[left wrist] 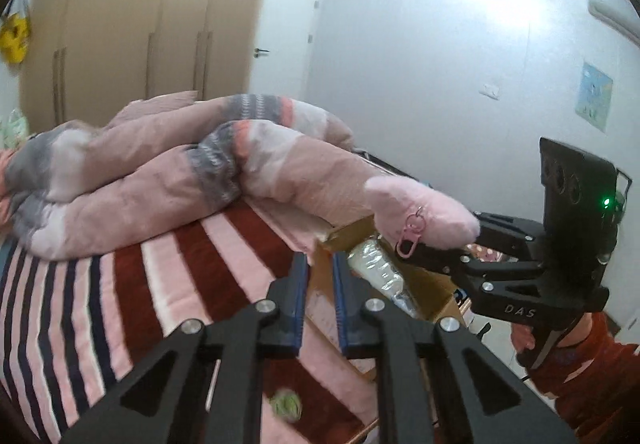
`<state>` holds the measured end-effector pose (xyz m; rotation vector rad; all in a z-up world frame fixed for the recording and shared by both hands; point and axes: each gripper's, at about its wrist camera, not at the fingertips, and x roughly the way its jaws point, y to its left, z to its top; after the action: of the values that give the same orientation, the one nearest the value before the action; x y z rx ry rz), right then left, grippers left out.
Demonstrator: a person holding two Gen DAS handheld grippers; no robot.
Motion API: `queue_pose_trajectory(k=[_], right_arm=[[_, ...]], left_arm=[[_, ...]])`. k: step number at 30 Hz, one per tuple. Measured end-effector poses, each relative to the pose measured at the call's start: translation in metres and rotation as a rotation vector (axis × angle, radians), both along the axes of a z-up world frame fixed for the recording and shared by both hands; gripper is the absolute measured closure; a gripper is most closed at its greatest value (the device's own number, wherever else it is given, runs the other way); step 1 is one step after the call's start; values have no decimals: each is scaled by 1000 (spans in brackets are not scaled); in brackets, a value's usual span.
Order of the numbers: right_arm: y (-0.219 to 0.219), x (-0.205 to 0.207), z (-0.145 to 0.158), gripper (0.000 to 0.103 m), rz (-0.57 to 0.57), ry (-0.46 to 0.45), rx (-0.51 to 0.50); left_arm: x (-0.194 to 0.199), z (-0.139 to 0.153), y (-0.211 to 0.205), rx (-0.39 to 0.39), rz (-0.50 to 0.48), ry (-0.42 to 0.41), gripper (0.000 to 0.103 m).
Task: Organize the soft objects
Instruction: 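Carry the pink plush over the box while the left tool lifts the container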
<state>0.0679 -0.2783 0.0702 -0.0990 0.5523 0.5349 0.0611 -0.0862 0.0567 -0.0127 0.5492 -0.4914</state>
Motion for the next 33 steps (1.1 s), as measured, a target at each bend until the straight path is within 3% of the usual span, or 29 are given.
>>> queue_pose_trajectory(k=[2,5,7,9,12,17,21,22,27,33], right_arm=[[-9,5,-6,72,1,29,12],[-14,9,-13,72,-8,17,-13],[-18,14,-15,72,-8,32,3],[-19,15,-18,72,-3,39,11],[-19,16,-23,72,-1,42,12],[-17,15,-26,72,-4,40,15],[-18,15,-25,72,1,44,23],[-18,15,-25,72,0,41,21],[-16,13,-25,72,0,42,19],[-19,13,-27,72,0,50,21]], left_arm=[[11,-18,-8,22,28,37,91],[24,-48,0,-12,44,133,86],[26,-65,7,6,56,168,73],[22,-82,14,25,66,190,50],[10,-105,19,30,50,230,41],[1,-166,17,63,44,372,42],[1,-208,16,29,63,453,62],[2,-215,16,23,71,458,63],[6,-220,14,-45,89,434,63],[8,-223,-3,59,114,407,67]])
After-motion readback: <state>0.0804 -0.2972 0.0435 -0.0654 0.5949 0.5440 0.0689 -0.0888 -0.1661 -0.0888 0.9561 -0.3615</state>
